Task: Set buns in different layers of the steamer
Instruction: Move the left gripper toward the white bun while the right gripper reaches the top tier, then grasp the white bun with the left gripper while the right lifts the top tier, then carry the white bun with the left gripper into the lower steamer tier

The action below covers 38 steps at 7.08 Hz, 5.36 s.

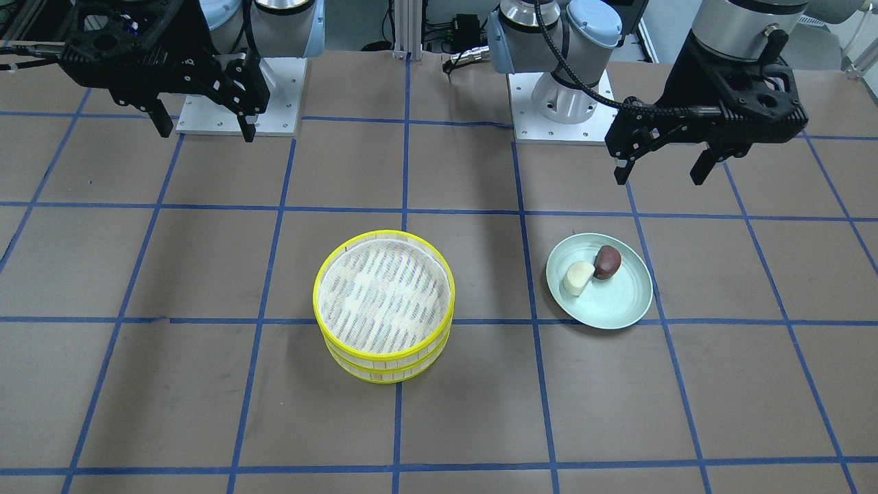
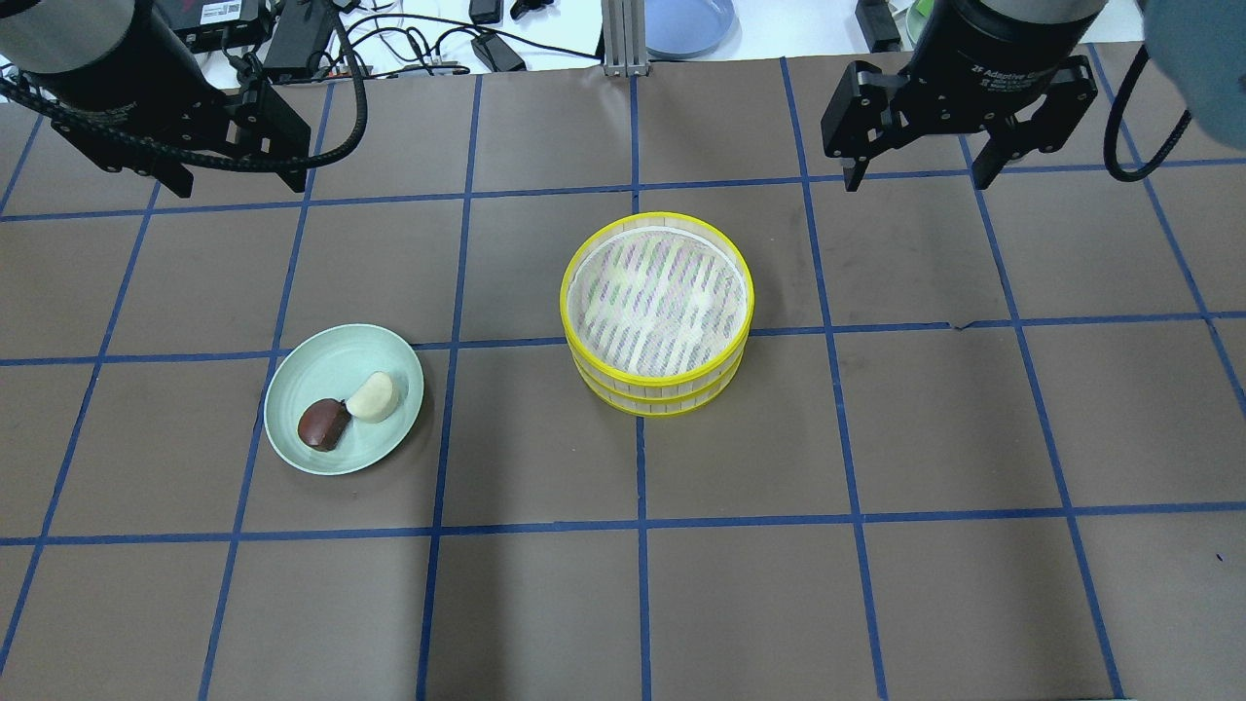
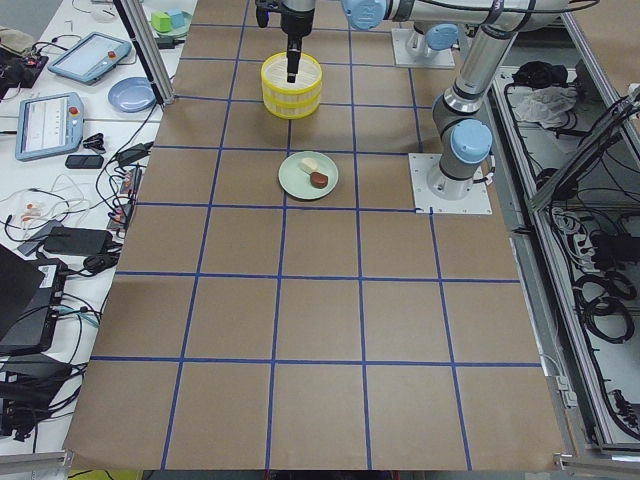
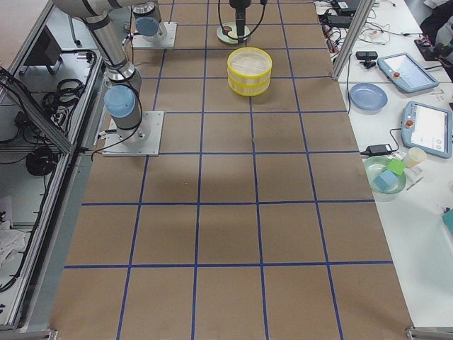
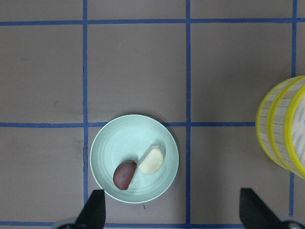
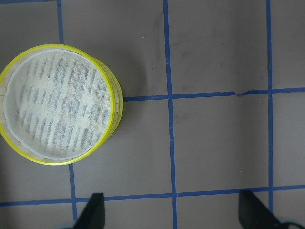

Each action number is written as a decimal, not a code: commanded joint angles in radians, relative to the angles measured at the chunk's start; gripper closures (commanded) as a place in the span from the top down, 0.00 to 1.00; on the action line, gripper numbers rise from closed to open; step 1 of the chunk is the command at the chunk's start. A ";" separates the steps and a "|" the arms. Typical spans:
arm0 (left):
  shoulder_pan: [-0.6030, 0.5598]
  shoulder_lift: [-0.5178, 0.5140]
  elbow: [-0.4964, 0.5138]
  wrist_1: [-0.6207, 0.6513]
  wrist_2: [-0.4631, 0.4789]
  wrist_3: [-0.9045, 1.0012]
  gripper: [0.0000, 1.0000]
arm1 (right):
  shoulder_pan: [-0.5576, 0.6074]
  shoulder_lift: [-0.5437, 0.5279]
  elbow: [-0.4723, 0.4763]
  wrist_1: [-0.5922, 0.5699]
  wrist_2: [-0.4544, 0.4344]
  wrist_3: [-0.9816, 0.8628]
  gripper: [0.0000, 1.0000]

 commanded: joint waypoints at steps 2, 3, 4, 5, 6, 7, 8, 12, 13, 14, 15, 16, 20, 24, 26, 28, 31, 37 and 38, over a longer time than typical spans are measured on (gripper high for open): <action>0.007 -0.010 -0.009 -0.002 -0.001 0.002 1.00 | -0.001 0.002 0.002 0.059 -0.011 0.000 1.00; 0.014 -0.024 -0.012 -0.001 -0.001 0.002 1.00 | 0.001 0.015 0.006 0.039 -0.003 0.002 1.00; 0.014 -0.027 -0.019 -0.001 -0.001 0.006 1.00 | 0.007 0.058 0.037 -0.013 0.005 0.012 1.00; 0.021 -0.029 -0.021 -0.004 -0.001 0.032 1.00 | 0.019 0.098 0.086 -0.086 0.009 0.020 1.00; 0.023 -0.038 -0.044 0.002 -0.002 0.113 1.00 | 0.065 0.124 0.139 -0.149 0.008 0.023 1.00; 0.024 -0.050 -0.082 0.010 0.001 0.126 1.00 | 0.088 0.168 0.199 -0.244 0.002 0.062 1.00; 0.024 -0.061 -0.122 0.013 0.001 0.142 1.00 | 0.091 0.228 0.254 -0.344 0.006 0.069 0.94; 0.049 -0.194 -0.252 0.129 -0.007 0.369 0.99 | 0.145 0.414 0.262 -0.541 0.008 0.094 0.51; 0.049 -0.240 -0.288 0.182 -0.008 0.432 0.99 | 0.144 0.414 0.256 -0.539 0.008 0.092 0.15; 0.049 -0.283 -0.294 0.182 -0.008 0.452 0.99 | 0.142 0.405 0.253 -0.532 0.003 0.087 0.00; 0.049 -0.330 -0.294 0.185 -0.007 0.525 0.99 | 0.142 0.400 0.252 -0.526 0.000 0.087 0.00; 0.051 -0.363 -0.294 0.202 -0.010 0.532 0.99 | 0.139 0.385 0.250 -0.521 0.000 0.087 0.00; 0.051 -0.431 -0.299 0.202 -0.008 0.532 0.10 | 0.079 0.267 0.114 -0.226 0.009 0.040 0.00; 0.076 -0.394 -0.209 0.146 -0.005 0.520 0.00 | -0.211 0.215 0.117 -0.145 0.005 -0.430 0.00; 0.052 -0.353 -0.088 0.029 -0.138 0.276 0.00 | -0.307 0.224 0.124 -0.154 -0.006 -0.616 0.00; -0.046 -0.339 -0.069 0.067 -0.318 -0.034 0.00 | -0.307 0.219 0.146 -0.161 -0.006 -0.614 0.00; -0.199 -0.410 -0.078 0.252 -0.563 -0.296 0.00 | -0.307 0.219 0.154 -0.168 -0.004 -0.611 0.00; -0.298 -0.518 -0.073 0.461 -0.617 -0.436 1.00 | -0.289 0.213 0.157 -0.167 0.006 -0.523 0.00; -0.295 -0.509 -0.070 0.458 -0.614 -0.434 1.00 | -0.250 0.218 0.163 -0.168 0.005 -0.452 0.00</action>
